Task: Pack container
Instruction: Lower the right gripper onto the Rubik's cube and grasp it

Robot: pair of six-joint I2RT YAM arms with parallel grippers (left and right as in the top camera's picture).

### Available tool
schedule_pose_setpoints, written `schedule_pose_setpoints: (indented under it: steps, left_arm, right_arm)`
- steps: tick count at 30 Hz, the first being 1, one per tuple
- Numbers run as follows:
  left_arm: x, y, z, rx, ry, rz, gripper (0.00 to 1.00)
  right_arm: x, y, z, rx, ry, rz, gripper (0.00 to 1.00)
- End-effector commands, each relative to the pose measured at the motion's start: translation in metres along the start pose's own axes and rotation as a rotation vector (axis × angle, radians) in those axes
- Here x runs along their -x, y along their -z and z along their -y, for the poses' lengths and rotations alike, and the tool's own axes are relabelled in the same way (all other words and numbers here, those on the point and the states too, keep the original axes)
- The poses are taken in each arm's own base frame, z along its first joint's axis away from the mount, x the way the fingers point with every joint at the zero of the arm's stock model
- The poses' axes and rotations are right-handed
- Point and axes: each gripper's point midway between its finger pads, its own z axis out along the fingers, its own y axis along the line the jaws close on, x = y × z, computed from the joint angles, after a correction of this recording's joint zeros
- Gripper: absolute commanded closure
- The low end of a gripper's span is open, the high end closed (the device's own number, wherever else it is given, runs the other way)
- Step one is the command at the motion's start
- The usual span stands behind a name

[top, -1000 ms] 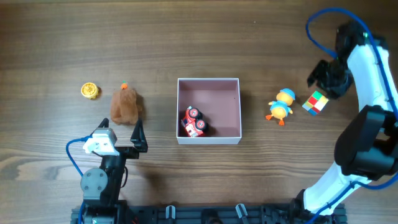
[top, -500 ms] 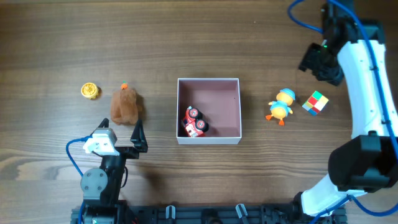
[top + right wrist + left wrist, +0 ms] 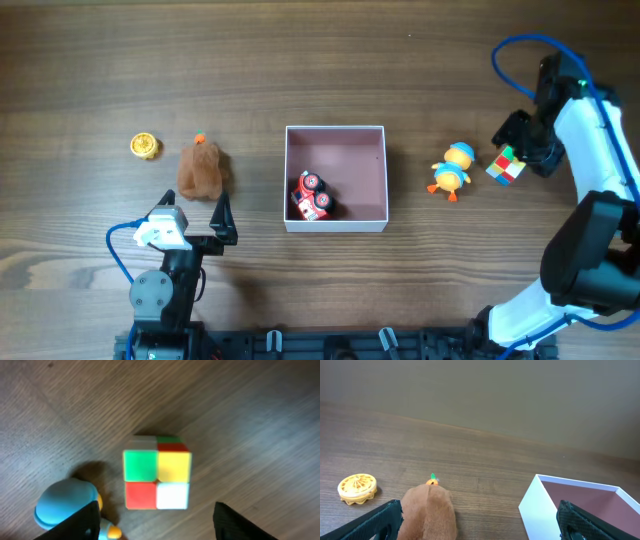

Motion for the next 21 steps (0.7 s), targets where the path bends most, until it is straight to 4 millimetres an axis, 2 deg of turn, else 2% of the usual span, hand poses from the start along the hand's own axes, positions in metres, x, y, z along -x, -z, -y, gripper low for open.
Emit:
schedule_pose_setpoints:
  steps: [1, 10, 17, 21]
  left_arm:
    - [-0.003, 0.0, 0.001, -0.011, -0.008, -0.006, 0.0]
    - [-0.003, 0.0, 0.001, -0.01, -0.008, -0.006, 0.0]
    - [-0.003, 0.0, 0.001, -0.01, -0.008, -0.006, 0.0]
    - [-0.003, 0.0, 0.001, -0.01, -0.008, -0.006, 0.0]
  right_arm:
    - [-0.009, -0.013, -0.005, 0.034, -0.003, -0.013, 0.28]
    - [-0.018, -0.036, -0.003, 0.022, -0.073, -0.035, 0.24]
    - [-0.014, -0.05, -0.007, 0.022, -0.087, -0.035, 0.25]
    - [-0.01, -0.05, -0.009, 0.029, -0.088, -0.023, 0.34]
